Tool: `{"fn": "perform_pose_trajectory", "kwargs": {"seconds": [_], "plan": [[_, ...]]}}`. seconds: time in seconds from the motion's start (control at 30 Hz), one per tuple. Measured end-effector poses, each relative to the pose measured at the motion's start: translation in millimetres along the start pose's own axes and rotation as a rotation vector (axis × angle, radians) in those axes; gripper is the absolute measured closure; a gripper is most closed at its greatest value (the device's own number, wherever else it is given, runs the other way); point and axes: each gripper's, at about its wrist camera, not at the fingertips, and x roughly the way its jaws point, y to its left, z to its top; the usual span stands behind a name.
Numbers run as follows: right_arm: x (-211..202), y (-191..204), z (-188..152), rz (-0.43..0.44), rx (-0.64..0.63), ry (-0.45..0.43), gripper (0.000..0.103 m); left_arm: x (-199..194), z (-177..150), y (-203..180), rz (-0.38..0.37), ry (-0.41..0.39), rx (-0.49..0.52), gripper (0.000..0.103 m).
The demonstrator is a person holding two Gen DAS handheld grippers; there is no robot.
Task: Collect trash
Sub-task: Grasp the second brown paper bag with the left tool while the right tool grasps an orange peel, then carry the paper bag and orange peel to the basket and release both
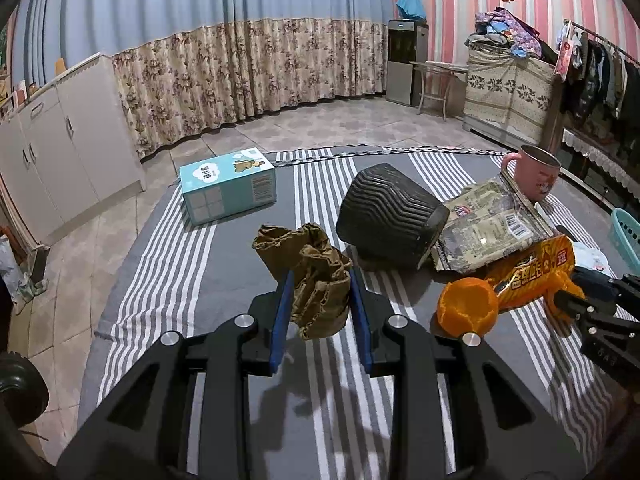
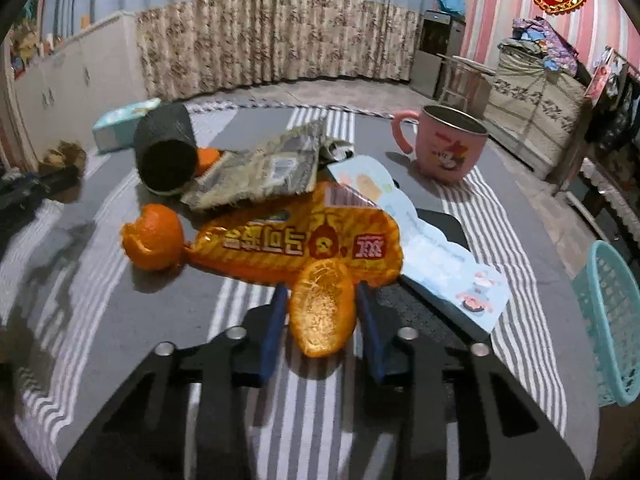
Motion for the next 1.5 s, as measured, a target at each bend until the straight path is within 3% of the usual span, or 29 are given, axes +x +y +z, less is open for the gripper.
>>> {"fn": "perform_pose_trajectory", "kwargs": {"seconds": [0.3, 0.53, 0.93, 1.1, 1.5], "plan": [[-36.0, -40.9, 11.7, 0.033, 0.065, -0.078, 0.074, -18.6, 11.8, -22.7, 0.0, -0.029, 0.005, 0.076], [-64.0, -115.3, 8.6, -0.045, 0.105, -0.117, 0.074, -24.9, 17.4, -73.6, -0.045, -0.035, 0.028, 0.076], [-99.1, -260.1, -13.0, -0.219, 0.186, -0.179, 0.074, -35.1, 34.8, -205.6, -0.155, -0.08, 0.11, 0.076], [-103.1, -310.3, -24.6, -0.233, 0.268, -0.216, 0.074, -38.6, 43.4, -265.8, -0.206, -0.099, 0.153, 0.076], [-102.5, -390.6, -51.2, -0.317, 0.406, -0.21, 0.074, -40.9, 44.5, -441.4, -0.455, -0.093, 0.27, 0.076]]}}
